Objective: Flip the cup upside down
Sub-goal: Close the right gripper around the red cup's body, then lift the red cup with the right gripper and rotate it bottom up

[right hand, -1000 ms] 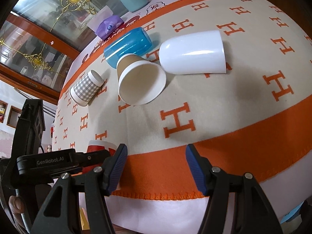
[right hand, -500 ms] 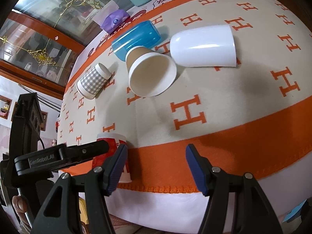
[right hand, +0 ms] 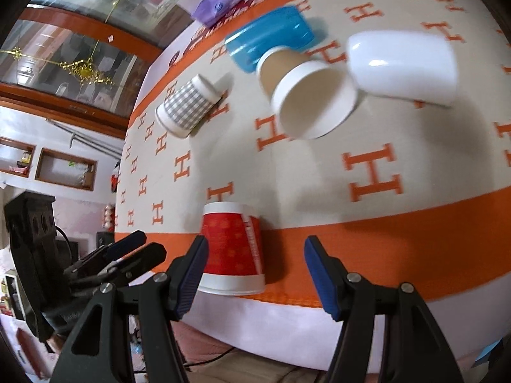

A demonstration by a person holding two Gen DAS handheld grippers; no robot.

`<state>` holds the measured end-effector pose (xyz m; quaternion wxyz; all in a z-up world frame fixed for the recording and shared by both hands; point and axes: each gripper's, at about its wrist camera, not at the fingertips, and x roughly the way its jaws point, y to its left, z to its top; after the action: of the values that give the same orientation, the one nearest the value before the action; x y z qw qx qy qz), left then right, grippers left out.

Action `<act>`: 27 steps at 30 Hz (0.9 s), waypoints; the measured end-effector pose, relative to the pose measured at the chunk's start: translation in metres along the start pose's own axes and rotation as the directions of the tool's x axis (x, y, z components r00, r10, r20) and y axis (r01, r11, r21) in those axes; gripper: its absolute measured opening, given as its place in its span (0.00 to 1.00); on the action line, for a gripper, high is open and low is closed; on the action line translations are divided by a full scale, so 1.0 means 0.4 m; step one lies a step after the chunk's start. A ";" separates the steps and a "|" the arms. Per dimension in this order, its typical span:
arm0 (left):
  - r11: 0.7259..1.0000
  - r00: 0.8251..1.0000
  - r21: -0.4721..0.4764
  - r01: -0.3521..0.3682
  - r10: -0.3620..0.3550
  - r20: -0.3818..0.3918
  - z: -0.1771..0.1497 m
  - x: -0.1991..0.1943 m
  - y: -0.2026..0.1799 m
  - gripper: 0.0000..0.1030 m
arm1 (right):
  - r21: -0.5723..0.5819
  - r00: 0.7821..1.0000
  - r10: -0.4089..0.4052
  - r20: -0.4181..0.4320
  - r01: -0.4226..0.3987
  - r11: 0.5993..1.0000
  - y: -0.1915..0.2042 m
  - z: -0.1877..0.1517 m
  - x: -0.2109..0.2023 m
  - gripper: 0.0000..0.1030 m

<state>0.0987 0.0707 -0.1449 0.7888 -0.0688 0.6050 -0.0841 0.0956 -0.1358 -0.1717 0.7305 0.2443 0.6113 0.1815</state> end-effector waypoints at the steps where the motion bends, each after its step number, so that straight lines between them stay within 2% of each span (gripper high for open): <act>1: 1.000 1.000 -0.003 0.018 -0.018 0.003 -0.002 -0.002 0.009 0.77 | 0.001 1.000 0.009 -0.018 -0.009 1.000 0.007 0.004 0.013 0.61; 3: 0.997 0.997 -0.028 0.077 -0.077 -0.008 -0.005 0.000 0.036 0.77 | -0.004 0.999 0.019 -0.048 -0.019 1.000 0.025 0.012 0.038 0.61; 5: 0.995 0.996 -0.041 0.093 -0.093 -0.015 -0.005 0.008 0.052 0.76 | -0.010 0.997 0.022 -0.075 -0.023 1.000 0.039 0.019 0.060 0.61; 8: 0.995 0.996 -0.040 0.088 -0.089 -0.011 -0.010 0.018 0.066 0.66 | -0.016 0.992 0.020 -0.121 -0.022 1.000 0.056 0.028 0.099 0.61; 17: 0.998 0.998 -0.026 0.062 -0.062 0.003 -0.026 0.035 0.099 0.67 | -0.037 0.978 -0.041 -0.204 0.034 0.999 0.074 0.038 0.187 0.61; 19: 0.998 0.998 -0.023 0.063 -0.063 0.005 -0.029 0.041 0.104 0.67 | -0.049 0.977 -0.043 -0.210 0.033 0.998 0.076 0.033 0.194 0.58; 22: 0.998 0.998 -0.017 0.059 -0.059 0.018 -0.030 0.044 0.101 0.67 | -0.074 0.982 -0.061 -0.176 0.049 0.996 0.084 0.030 0.177 0.58; 27: 0.999 0.994 -0.009 0.031 -0.030 0.103 -0.026 0.020 0.094 0.67 | -0.159 0.996 -0.091 0.021 0.093 0.983 0.123 0.037 0.101 0.58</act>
<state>0.0926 0.1057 -0.1628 0.8171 -0.0866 0.5629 -0.0893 0.1192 -0.0748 -0.1738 0.7595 0.1578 0.6005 0.1943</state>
